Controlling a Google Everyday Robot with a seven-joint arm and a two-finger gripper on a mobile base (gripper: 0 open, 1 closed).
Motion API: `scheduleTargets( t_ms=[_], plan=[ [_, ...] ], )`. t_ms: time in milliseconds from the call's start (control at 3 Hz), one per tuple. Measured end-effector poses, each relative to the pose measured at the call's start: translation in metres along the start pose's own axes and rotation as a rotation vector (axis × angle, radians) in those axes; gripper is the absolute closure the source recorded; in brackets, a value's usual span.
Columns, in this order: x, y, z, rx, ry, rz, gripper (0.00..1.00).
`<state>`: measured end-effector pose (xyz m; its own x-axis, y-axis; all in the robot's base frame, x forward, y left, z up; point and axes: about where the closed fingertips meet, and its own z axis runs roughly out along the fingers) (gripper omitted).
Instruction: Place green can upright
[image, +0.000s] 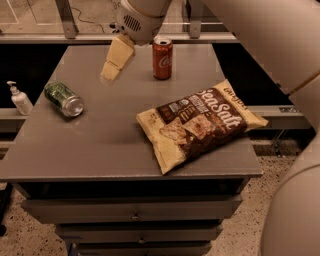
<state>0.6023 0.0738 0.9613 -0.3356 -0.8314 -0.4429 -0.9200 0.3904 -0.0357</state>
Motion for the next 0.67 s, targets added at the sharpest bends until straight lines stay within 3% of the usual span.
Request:
scheduleTargets(
  t_ms=[667],
  plan=[
    [-0.058, 0.023, 0.054, -0.072, -0.042, 0.041, 0.0]
  ],
)
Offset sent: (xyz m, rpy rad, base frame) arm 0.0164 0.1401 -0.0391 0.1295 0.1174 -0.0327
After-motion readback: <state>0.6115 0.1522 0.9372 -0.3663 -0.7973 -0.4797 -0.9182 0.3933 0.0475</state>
